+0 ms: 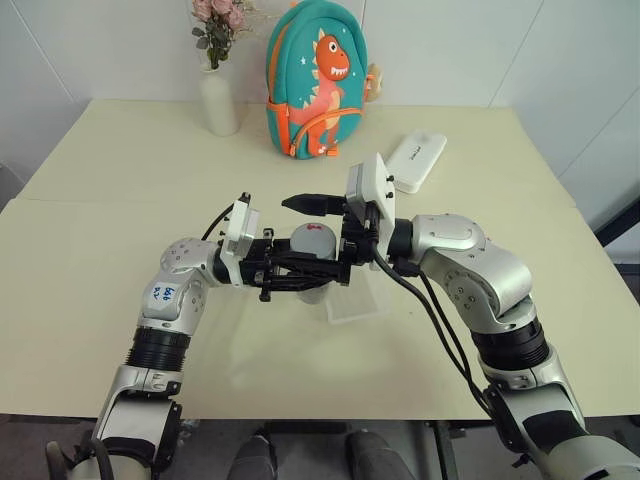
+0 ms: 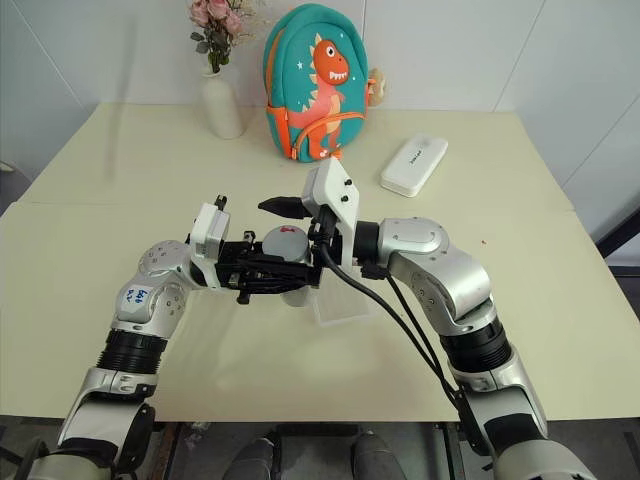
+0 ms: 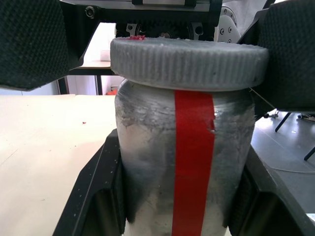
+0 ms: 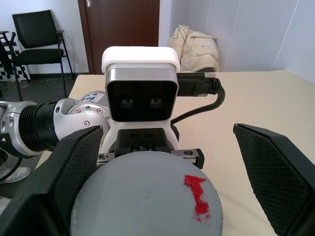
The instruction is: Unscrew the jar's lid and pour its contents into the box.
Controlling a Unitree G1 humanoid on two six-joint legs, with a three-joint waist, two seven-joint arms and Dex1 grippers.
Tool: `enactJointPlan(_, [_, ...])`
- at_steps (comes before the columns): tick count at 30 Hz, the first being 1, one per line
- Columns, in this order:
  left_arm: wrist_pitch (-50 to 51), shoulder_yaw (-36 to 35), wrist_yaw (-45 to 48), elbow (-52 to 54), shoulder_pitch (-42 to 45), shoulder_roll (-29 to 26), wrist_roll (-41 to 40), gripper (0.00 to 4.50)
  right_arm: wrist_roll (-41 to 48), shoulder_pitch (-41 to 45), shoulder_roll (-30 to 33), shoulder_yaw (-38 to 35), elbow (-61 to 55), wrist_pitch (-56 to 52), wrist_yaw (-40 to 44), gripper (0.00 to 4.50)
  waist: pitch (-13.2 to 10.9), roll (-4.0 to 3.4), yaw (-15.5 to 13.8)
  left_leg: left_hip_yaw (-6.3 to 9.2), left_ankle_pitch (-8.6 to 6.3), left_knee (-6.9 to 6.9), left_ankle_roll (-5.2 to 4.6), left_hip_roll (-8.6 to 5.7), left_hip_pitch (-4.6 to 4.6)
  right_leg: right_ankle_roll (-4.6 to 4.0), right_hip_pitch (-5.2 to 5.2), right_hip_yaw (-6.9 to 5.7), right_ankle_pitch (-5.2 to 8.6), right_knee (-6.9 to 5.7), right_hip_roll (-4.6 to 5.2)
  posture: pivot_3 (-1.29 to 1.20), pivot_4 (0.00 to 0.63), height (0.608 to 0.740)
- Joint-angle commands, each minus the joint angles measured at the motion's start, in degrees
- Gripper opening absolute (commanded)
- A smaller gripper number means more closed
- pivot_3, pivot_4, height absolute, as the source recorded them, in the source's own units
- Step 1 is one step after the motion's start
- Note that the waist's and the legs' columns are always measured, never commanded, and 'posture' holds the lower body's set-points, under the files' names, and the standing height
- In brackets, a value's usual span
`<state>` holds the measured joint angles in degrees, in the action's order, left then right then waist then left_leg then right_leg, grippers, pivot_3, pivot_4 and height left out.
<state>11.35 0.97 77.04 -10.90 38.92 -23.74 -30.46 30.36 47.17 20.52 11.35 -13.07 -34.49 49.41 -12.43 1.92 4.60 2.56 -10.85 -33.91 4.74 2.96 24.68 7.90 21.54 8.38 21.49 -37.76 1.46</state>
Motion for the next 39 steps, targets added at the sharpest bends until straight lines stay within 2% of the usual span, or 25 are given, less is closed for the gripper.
enactJointPlan(1, [-0.56, -0.33, 0.11, 2.68, 0.39, -0.19, -0.50, 2.00, -0.73, 1.43, 1.16, -1.84, -0.34, 1.41, 0.45, 4.46, 0.00, 0.00, -0.01, 0.00, 0.00, 0.00, 0.00, 0.00, 0.00, 0.00, 0.00, 0.00, 0.00, 0.00, 0.00, 0.00, 0.150, 0.740])
enactJointPlan(12, [-0.53, -0.53, 0.21, 2.56, -0.02, -0.77, -0.63, 2.00, 0.29, -0.16, 5.88, -4.27, -2.49, -0.15, 0.64, 4.46, 0.00, 0.00, -0.02, 0.00, 0.00, 0.00, 0.00, 0.00, 0.00, 0.00, 0.00, 0.00, 0.00, 0.01, 0.00, 0.00, 0.150, 0.740])
enactJointPlan(39, [-0.46, -0.86, 0.81, 1.80, 0.03, -1.25, -0.49, 2.00, 0.97, -3.42, 12.67, -8.60, -5.71, -3.32, -2.28, 4.46, 0.00, 0.00, -0.17, 0.00, 0.00, -0.01, 0.00, 0.00, 0.01, 0.00, 0.00, 0.00, 0.00, 0.02, 0.00, 0.00, 0.150, 0.740])
